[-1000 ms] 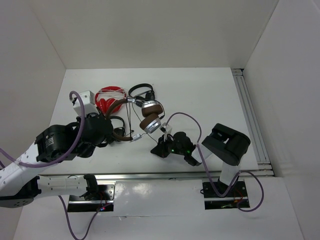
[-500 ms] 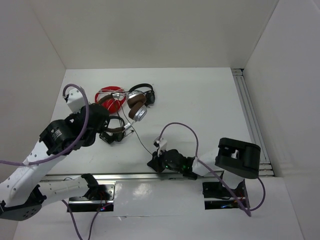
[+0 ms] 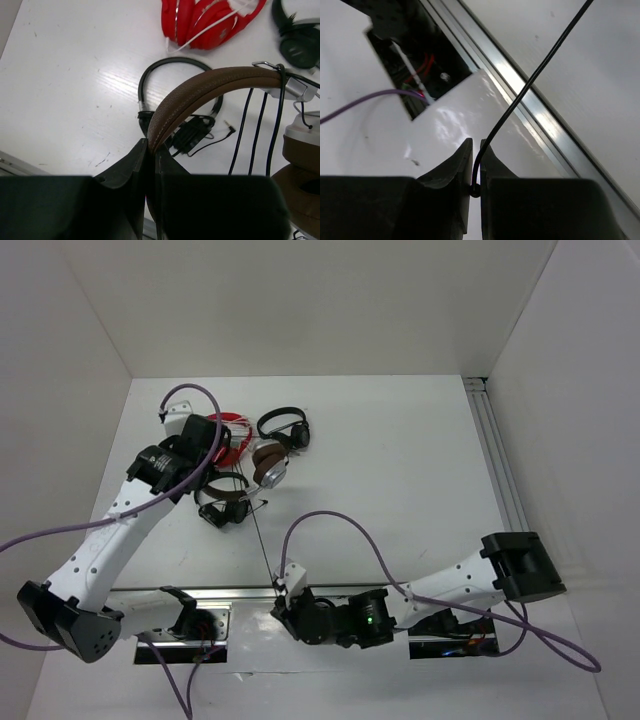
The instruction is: Wrap the headphones
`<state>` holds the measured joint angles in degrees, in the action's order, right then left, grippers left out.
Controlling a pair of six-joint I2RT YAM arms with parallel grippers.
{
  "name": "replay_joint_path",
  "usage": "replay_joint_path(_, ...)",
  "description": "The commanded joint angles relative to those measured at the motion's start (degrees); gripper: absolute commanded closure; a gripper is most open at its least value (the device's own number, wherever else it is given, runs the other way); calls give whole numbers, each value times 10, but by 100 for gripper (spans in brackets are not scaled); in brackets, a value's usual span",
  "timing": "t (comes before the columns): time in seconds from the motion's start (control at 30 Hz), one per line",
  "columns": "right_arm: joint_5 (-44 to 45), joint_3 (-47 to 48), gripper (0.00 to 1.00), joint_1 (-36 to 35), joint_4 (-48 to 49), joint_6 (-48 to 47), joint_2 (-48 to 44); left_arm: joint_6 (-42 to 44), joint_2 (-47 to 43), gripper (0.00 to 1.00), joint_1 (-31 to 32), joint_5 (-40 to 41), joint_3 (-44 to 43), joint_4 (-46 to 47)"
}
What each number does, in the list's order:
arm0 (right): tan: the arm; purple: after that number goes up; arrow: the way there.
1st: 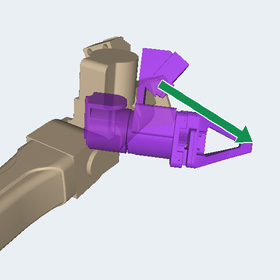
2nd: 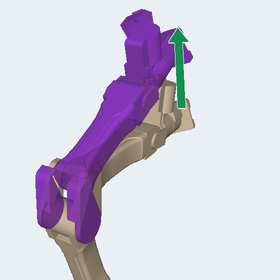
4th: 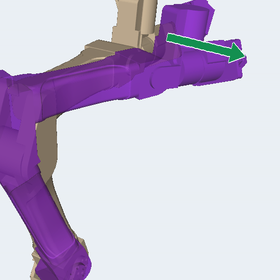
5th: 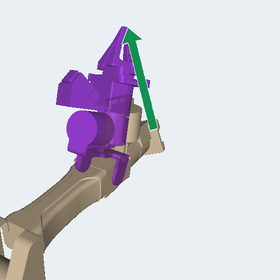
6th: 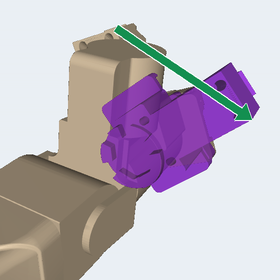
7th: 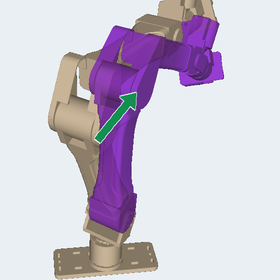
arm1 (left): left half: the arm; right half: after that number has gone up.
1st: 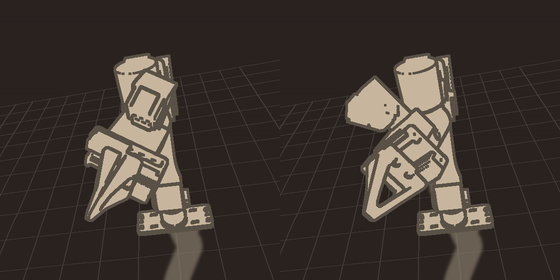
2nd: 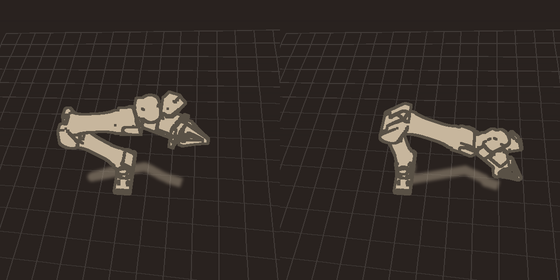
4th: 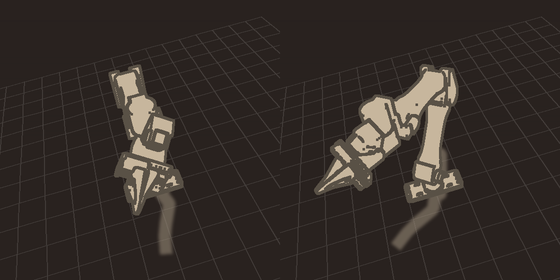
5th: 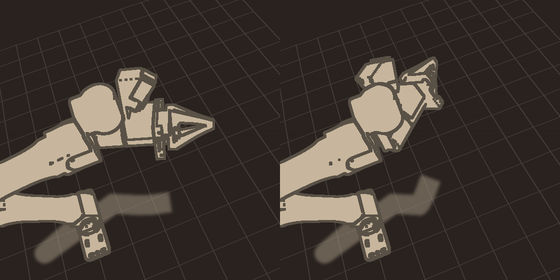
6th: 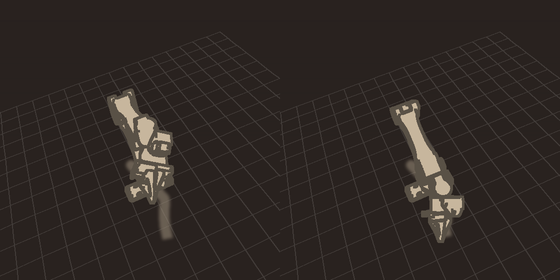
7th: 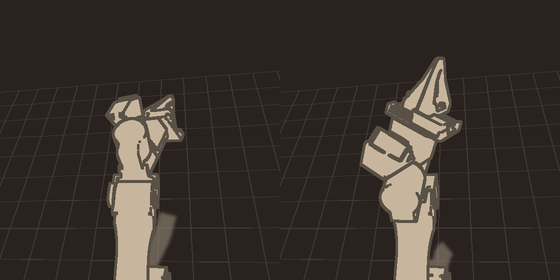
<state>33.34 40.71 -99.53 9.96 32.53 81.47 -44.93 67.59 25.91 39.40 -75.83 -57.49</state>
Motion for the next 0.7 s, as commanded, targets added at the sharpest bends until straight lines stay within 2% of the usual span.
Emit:
replay_joint_path(0.0, 43, 74, 100, -30, -115, -19, -32, 16, -11, 100, -17, -24, 14, 77)
replay_joint_path(0.1, 23, 117, 100, -30, -134, -68, -46, 41, -3, 100, -17, -53, 31, 90)
replay_joint_path(0.17, 12, 156, 100, -30, -154, -86, -46, 54, 6, 100, 7, -59, 38, 85)
replay_joint_path(0.33, -94, 216, 100, 21, -166, -142, -46, 53, 43, 100, 42, -72, 52, 70)
replay_joint_path(0.53, -69, 297, 100, 57, -268, -210, -58, 111, 64, 100, 106, -72, 63, 76)
replay_joint_path(0.67, -56, 335, 100, 106, -392, -277, -63, 182, 33, 100, 131, -123, 70, 95)
